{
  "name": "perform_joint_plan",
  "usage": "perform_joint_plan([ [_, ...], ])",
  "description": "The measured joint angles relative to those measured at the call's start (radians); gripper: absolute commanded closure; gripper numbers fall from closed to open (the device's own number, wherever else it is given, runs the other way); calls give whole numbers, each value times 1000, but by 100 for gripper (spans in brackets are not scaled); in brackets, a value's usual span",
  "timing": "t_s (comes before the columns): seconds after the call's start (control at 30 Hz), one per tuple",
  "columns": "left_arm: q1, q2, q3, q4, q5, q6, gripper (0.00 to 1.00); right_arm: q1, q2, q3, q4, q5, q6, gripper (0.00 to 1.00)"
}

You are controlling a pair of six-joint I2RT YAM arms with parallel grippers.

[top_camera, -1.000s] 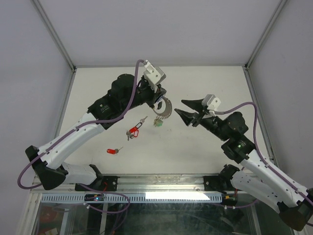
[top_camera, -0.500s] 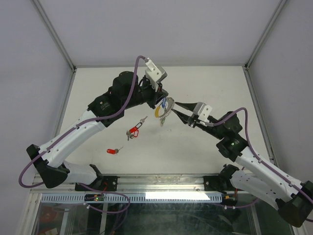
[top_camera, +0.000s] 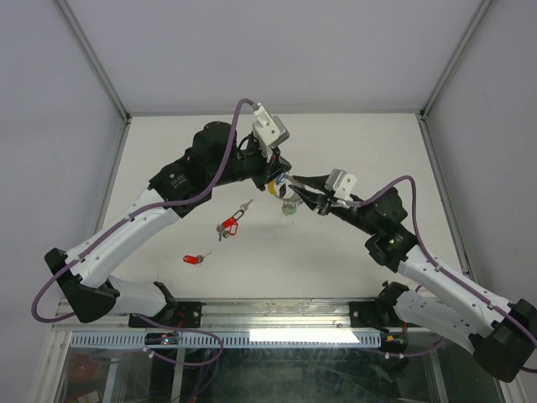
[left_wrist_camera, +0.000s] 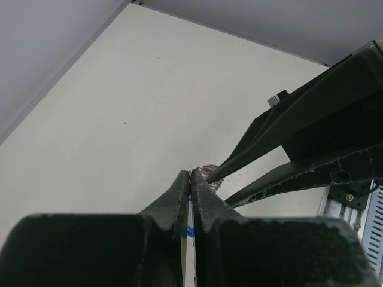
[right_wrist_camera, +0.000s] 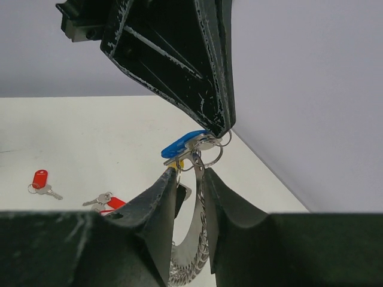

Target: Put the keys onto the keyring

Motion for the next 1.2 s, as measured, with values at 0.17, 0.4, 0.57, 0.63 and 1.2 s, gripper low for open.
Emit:
perform_joint_plan([
  [0.17,0,0,3,0,9,3,100,0,13,4,13,-2,11,71],
  [0.4,0,0,3,-3,12,2,100,0,17,11,46,-5,16,71],
  [0.57,0,0,4,-7,13,2,100,0,30,11,59,-14,20,71],
  [0.63,0,0,4,-7,13,2,100,0,39,11,62,-21,22,71],
  [1.2,0,0,4,-8,35,-3,100,0,71,11,89,-29,40,74],
])
